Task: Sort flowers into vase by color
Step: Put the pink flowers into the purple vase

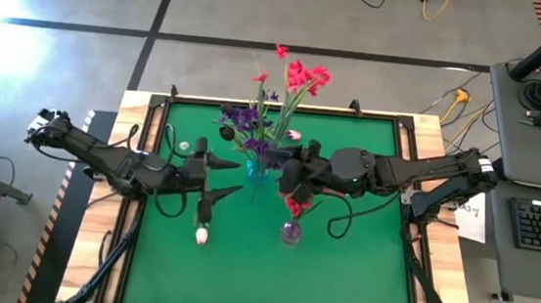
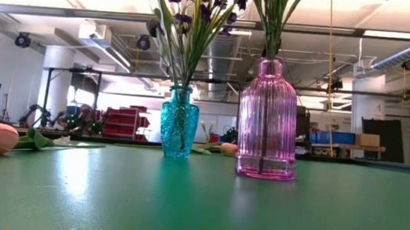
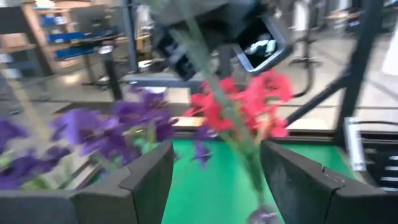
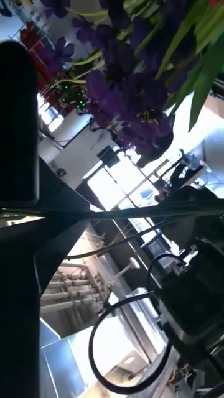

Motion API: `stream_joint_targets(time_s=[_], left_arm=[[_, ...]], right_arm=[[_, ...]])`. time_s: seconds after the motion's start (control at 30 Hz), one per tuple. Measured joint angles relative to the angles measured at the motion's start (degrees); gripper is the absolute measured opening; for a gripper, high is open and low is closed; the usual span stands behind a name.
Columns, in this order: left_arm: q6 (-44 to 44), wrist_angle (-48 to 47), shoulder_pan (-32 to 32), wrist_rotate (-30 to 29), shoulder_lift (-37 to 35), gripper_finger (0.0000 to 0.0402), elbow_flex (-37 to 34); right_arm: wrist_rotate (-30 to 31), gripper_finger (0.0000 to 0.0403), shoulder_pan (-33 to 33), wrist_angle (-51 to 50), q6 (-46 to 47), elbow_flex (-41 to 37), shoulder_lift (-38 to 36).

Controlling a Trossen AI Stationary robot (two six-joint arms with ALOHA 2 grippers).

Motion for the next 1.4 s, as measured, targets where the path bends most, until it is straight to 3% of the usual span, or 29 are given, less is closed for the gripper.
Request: stream_joint_targets(time_s=[0.1, 0.23, 0.5, 0.77, 0.93, 1.2, 1.4], left_arm=[[0.26, 2.95, 0.08, 3.78, 1.15, 0.023, 0.0], [0.91, 7.67, 0.67, 4.06, 4.23, 0.023, 0.01], [1.43, 10.23, 2.08, -0.54, 6.63, 0.023, 0.01], [1.35, 10.24, 2.16, -1.02, 8.51, 0.0224, 0.01], [2.37, 10.24, 2.16, -1.0, 10.43, 0.0172, 0.01], [2.91, 10.31, 2.19, -1.23, 11.88, 0.0021, 0.01], [3.67, 10.9, 2.17, -1.72, 11.77, 0.0011, 0.01]], right_arm=[[-0.04, 0.0012, 0.0, 1.4, -0.56, 0.0, 0.31], [0.13, 0.0012, -0.02, 1.98, -3.02, 0.0, 1.07], [0.55, 0.0012, -0.02, 2.18, -4.27, 0.02, 2.53], [0.05, 0.0012, -0.02, 2.13, -4.49, 0.02, 3.17], [-1.38, 0.0012, 0.11, 2.43, -5.07, 0.02, 3.17], [-1.57, 0.0012, 0.11, 2.5, -3.27, 0.02, 3.17], [-1.76, 0.0013, 0.16, 4.25, -1.88, 0.02, 3.17]])
